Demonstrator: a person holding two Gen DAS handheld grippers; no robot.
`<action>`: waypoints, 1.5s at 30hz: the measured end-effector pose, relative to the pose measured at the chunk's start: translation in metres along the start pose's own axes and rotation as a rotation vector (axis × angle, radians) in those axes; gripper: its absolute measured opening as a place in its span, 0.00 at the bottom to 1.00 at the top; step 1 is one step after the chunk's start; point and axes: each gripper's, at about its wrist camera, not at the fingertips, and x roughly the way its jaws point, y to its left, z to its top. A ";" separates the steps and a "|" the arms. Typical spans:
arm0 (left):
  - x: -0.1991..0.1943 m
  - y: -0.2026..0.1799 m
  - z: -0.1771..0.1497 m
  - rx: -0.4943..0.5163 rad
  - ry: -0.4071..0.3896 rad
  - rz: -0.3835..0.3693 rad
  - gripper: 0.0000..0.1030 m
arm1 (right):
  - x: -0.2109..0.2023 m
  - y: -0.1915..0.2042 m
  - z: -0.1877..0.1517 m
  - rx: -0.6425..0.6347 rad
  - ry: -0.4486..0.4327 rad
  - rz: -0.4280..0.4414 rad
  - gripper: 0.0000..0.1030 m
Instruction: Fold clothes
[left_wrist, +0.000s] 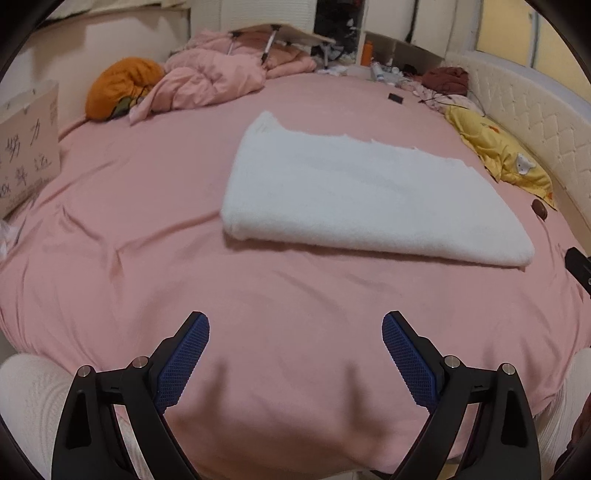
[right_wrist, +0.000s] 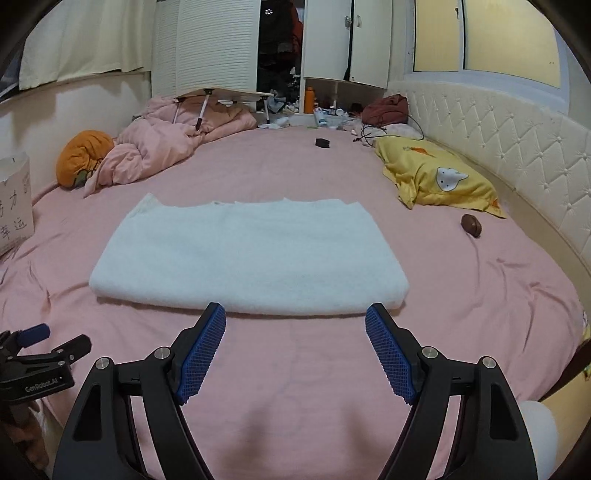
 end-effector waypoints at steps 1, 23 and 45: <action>-0.002 -0.002 0.000 0.009 -0.007 0.003 0.92 | -0.001 -0.001 -0.002 0.001 -0.002 0.000 0.76; 0.014 -0.008 -0.002 0.023 0.028 0.081 0.92 | 0.009 -0.017 -0.018 0.059 0.030 0.025 0.76; 0.100 0.001 0.115 -0.219 0.087 -0.023 0.92 | 0.129 -0.036 0.032 -0.065 -0.032 -0.036 0.76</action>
